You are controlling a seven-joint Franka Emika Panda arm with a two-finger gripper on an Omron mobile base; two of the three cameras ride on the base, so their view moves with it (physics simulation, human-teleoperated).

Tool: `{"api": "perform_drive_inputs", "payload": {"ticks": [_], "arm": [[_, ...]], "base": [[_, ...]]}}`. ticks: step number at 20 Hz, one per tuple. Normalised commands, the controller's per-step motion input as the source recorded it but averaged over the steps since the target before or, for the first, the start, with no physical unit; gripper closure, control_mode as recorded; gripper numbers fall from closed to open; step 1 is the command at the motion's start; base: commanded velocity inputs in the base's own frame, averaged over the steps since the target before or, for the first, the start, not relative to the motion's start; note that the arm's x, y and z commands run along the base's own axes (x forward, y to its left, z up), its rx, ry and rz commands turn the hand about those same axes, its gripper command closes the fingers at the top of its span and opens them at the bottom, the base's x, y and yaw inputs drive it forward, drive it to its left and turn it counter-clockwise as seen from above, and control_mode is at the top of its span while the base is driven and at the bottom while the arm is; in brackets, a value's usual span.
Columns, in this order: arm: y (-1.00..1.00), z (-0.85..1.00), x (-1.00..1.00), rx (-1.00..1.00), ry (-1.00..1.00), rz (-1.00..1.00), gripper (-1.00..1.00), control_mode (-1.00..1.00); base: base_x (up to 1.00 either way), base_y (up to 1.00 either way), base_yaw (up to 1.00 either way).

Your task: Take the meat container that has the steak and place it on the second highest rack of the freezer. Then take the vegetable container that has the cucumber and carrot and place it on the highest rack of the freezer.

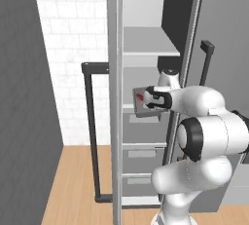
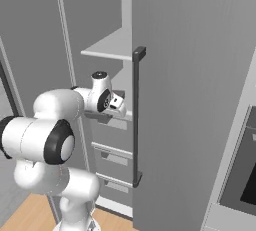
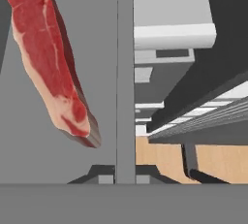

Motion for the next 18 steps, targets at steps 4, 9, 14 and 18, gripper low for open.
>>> {"api": "perform_drive_inputs", "payload": {"ticks": [4, 9, 14, 18], "arm": [[0.0, 0.0, 0.66, 0.0, -0.01, 0.0, 1.0, -1.0], [0.0, 0.0, 0.61, 0.0, -0.04, 0.0, 1.0, -1.0], [0.0, -0.07, 0.59, 0.0, -0.08, 0.0, 1.0, -1.0], [0.0, -0.34, 0.46, 0.0, -0.15, 0.0, 1.0, -1.0]], "base": [[0.0, 0.0, 0.0], [0.0, 0.0, 0.0], [0.0, 0.0, 0.0], [0.0, 0.0, 0.0]]}}
